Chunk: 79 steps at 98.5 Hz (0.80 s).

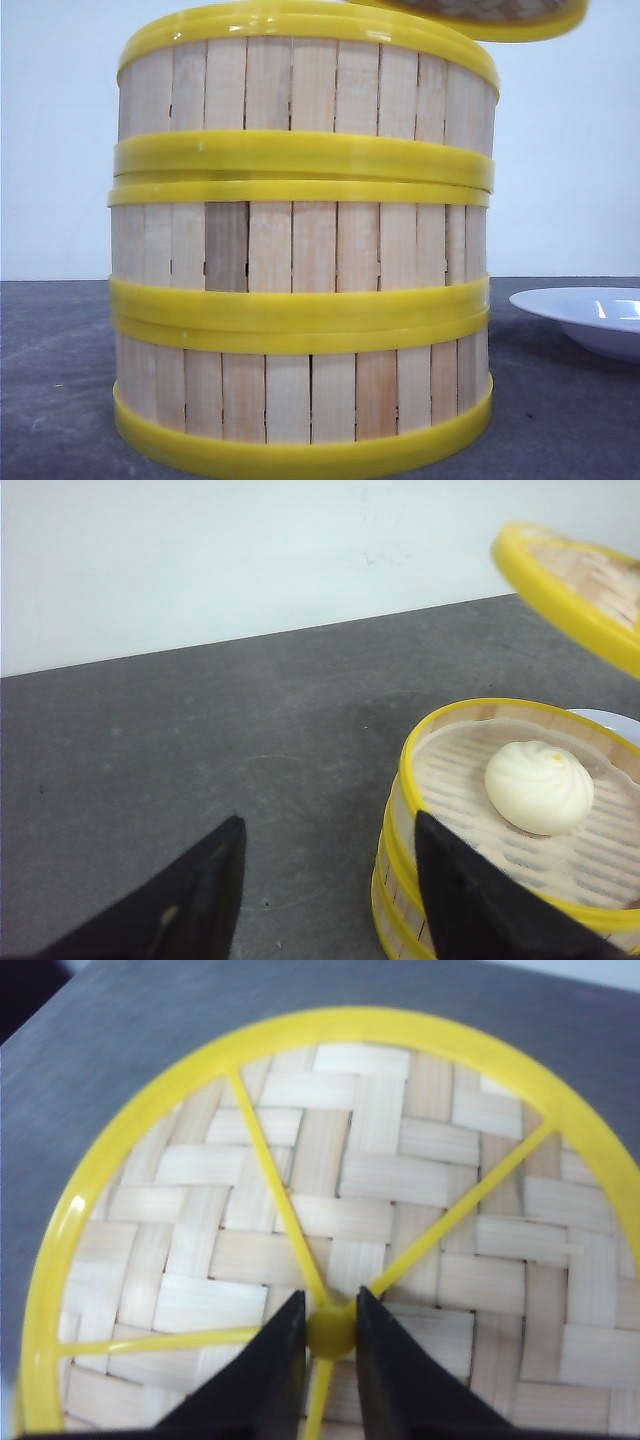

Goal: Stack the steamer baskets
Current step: 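Lift the lid with the right gripper and lower it onto the stack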

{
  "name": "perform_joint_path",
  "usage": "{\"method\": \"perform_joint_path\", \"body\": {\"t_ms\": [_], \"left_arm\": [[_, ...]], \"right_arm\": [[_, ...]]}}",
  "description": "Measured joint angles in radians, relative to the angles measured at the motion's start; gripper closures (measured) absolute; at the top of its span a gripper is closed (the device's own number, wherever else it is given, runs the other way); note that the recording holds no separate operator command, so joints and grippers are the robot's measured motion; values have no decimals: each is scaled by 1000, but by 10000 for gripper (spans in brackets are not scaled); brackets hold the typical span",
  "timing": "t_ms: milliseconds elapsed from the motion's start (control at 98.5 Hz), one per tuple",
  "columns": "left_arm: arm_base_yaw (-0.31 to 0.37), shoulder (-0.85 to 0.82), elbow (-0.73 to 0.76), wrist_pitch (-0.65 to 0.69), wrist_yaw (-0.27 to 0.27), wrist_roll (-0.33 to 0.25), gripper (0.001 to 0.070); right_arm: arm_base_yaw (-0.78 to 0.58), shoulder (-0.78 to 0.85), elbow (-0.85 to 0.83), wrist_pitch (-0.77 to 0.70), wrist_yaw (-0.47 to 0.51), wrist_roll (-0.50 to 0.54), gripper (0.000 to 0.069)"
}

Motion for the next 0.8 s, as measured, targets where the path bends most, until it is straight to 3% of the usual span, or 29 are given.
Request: {"method": "perform_joint_path", "body": {"t_ms": [355, 802], "left_arm": [[0, 0, 0, 0, 0, 0, 389], [0, 0, 0, 0, 0, 0, 389]], "right_arm": [[164, 56, 0, -24, 10, -4, 635], [262, 108, 0, -69, 88, -27, 636]]}}
